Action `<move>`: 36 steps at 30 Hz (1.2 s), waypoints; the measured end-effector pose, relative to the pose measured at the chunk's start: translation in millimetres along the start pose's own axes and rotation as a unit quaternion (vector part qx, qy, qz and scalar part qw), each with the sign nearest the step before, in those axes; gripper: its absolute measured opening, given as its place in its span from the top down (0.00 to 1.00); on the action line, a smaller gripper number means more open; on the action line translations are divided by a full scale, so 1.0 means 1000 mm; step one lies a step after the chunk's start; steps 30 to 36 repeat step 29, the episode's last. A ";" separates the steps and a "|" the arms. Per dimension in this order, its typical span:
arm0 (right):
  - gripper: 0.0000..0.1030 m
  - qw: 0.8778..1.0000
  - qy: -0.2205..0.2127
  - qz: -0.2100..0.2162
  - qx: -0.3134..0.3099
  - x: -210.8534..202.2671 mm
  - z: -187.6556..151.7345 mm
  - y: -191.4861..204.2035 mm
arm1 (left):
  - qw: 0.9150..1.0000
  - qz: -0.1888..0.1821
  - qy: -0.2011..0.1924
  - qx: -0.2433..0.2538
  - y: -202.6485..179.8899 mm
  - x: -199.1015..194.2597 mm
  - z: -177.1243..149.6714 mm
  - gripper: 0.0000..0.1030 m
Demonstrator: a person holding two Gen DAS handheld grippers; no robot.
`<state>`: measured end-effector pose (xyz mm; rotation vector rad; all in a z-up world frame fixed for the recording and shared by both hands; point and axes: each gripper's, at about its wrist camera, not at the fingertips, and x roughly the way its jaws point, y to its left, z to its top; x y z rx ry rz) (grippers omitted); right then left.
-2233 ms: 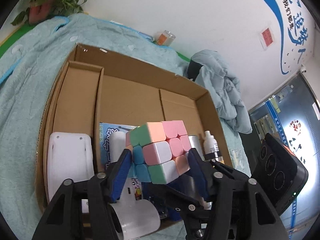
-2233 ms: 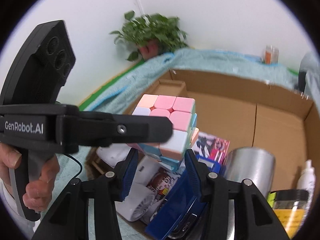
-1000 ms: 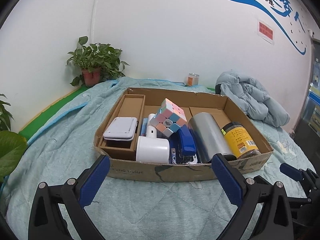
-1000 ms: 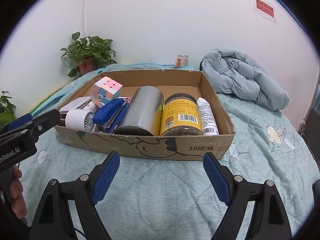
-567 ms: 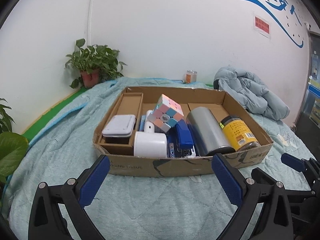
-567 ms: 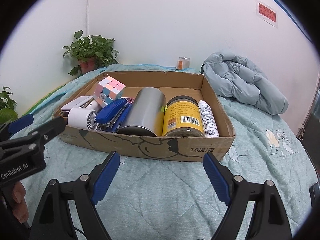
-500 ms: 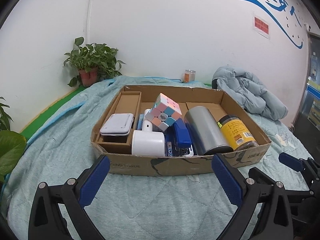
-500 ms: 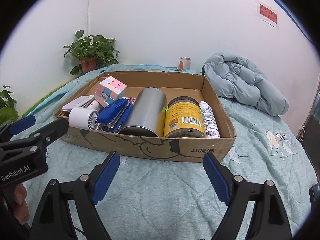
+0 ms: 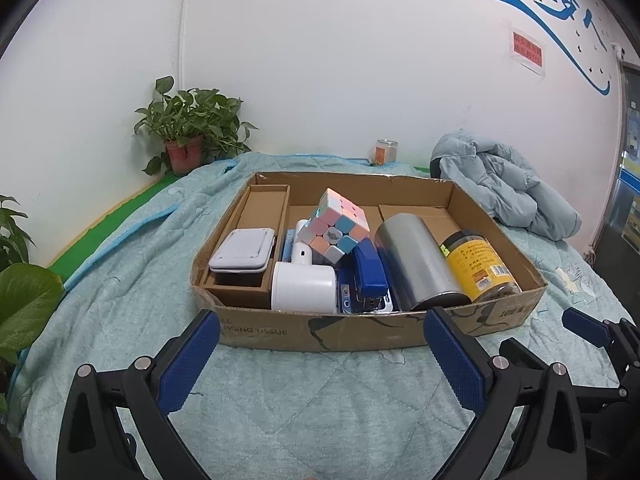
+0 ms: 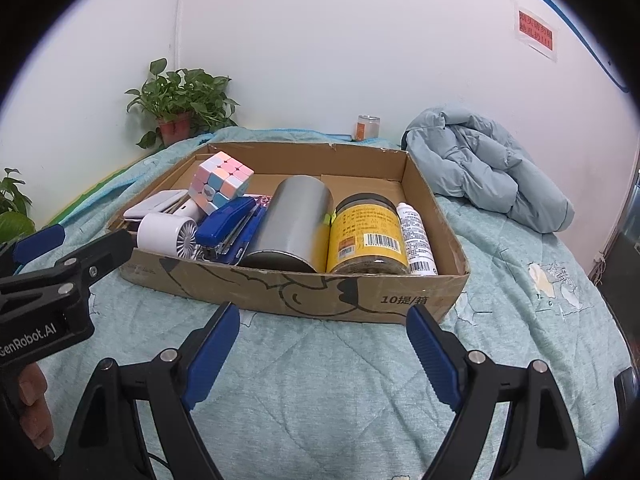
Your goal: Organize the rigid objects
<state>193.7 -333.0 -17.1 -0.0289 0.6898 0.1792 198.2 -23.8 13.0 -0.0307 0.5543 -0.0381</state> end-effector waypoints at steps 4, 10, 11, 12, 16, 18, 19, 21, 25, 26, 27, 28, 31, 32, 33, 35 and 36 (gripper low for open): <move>0.17 1.000 0.004 0.005 0.008 0.002 -0.001 -0.002 | 1.000 0.001 0.003 0.004 0.001 0.001 -0.003 0.00; 0.17 1.000 0.007 0.008 0.000 0.004 -0.003 0.001 | 1.000 0.003 0.005 0.004 0.003 0.006 -0.002 0.00; 0.17 1.000 0.006 0.007 -0.001 0.004 -0.003 0.001 | 1.000 0.003 0.006 0.005 0.002 0.007 -0.002 0.00; 0.17 1.000 0.005 0.003 -0.002 0.004 -0.002 0.000 | 1.000 0.003 0.007 0.006 0.002 0.008 -0.003 0.00; 0.17 1.000 0.010 0.009 0.005 0.006 -0.001 -0.005 | 1.000 0.001 0.013 0.009 0.001 0.013 -0.003 0.00; 0.17 1.000 0.013 0.009 0.005 0.009 -0.001 -0.006 | 1.000 -0.001 0.014 0.011 0.002 0.016 -0.003 0.00; 0.17 1.000 0.014 0.008 0.005 0.010 -0.002 -0.005 | 1.000 -0.001 0.014 0.011 0.002 0.018 -0.003 0.00; 0.17 1.000 0.018 0.010 0.005 0.012 -0.003 -0.006 | 1.000 -0.004 0.016 0.010 0.003 0.020 -0.003 0.00; 0.17 1.000 0.025 0.010 0.001 0.017 -0.005 -0.006 | 1.000 -0.021 0.016 0.007 0.005 0.023 -0.003 0.00; 0.17 1.000 0.026 0.008 0.000 0.017 -0.005 -0.005 | 0.999 -0.030 0.012 0.007 0.005 0.023 -0.003 0.00; 0.17 1.000 0.027 0.006 -0.001 0.018 -0.005 -0.006 | 0.999 -0.033 0.012 0.005 0.006 0.024 -0.003 0.00; 0.17 1.000 0.027 0.005 0.000 0.018 -0.004 -0.006 | 0.999 -0.036 0.012 0.003 0.007 0.025 -0.002 0.00; 0.17 1.000 0.026 0.004 0.000 0.018 -0.003 -0.006 | 0.999 -0.036 0.014 0.003 0.008 0.027 -0.001 0.00; 0.17 1.000 0.026 0.004 0.000 0.018 -0.003 -0.006 | 0.999 -0.036 0.014 0.003 0.008 0.027 -0.001 0.00; 0.17 1.000 0.026 0.004 0.000 0.018 -0.003 -0.006 | 0.999 -0.036 0.014 0.003 0.008 0.027 -0.001 0.00; 0.17 1.000 0.026 0.004 0.000 0.018 -0.003 -0.006 | 0.999 -0.036 0.014 0.003 0.008 0.027 -0.001 0.00; 0.17 1.000 0.026 0.004 0.000 0.018 -0.003 -0.006 | 0.999 -0.036 0.014 0.003 0.008 0.027 -0.001 0.00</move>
